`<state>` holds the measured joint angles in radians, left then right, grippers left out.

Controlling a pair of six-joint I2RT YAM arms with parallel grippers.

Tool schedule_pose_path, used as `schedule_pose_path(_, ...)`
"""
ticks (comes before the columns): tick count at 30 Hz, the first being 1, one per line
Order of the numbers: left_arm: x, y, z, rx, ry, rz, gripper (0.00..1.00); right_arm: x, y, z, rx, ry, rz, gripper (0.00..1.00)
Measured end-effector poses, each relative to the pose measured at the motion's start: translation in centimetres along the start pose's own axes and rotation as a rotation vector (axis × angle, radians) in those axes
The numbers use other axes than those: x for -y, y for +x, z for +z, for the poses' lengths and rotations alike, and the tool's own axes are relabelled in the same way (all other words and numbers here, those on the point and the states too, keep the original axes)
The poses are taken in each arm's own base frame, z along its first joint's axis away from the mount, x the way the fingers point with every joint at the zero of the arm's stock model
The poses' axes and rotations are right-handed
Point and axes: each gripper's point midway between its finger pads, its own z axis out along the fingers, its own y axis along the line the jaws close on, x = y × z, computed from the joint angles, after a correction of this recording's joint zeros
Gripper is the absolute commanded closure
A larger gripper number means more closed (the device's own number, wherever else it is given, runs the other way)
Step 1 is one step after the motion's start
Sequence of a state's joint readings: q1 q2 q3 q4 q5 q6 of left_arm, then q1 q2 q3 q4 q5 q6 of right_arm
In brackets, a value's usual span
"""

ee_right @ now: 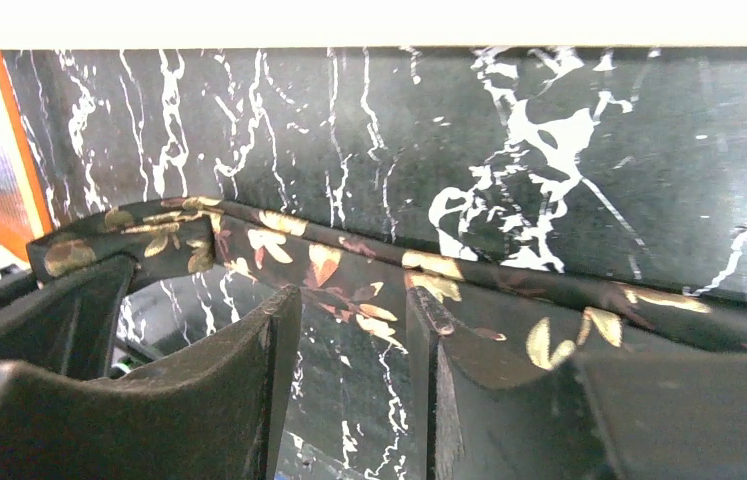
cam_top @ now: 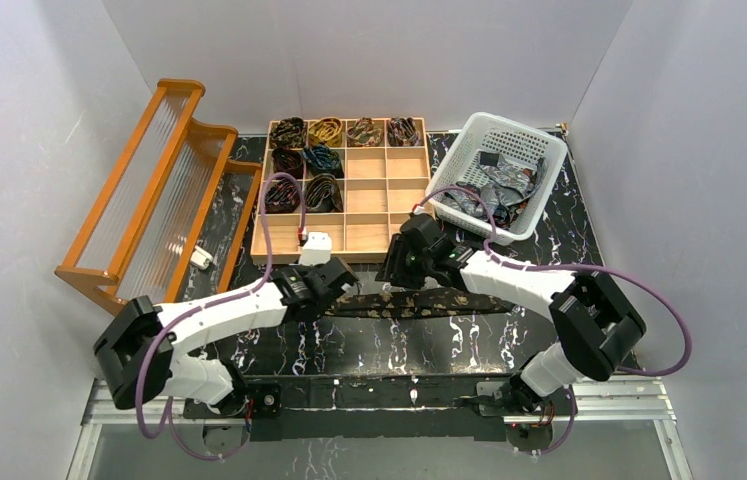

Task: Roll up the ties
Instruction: Roll the tie at the center of the board.

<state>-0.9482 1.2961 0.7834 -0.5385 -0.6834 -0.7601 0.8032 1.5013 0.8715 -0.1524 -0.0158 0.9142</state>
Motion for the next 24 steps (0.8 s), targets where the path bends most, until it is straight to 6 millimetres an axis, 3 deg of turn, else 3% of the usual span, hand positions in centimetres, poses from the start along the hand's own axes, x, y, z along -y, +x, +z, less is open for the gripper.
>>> schedule_pose_path(12,3.0,0.3,0.3,0.039,-0.132,0.190,0.80,2.5,-2.0,-1.8,0.110,0.050,0.072,0.44)
schedule_pose_path(16,4.2,0.6,0.5,0.040,-0.155,0.245,0.58,3.4,-2.3,-2.0,0.126,0.065,0.102,0.42)
schedule_pose_path(24,7.3,1.4,0.4,0.013,-0.101,0.288,0.39,4.8,-2.5,-2.2,0.132,0.085,0.134,0.40)
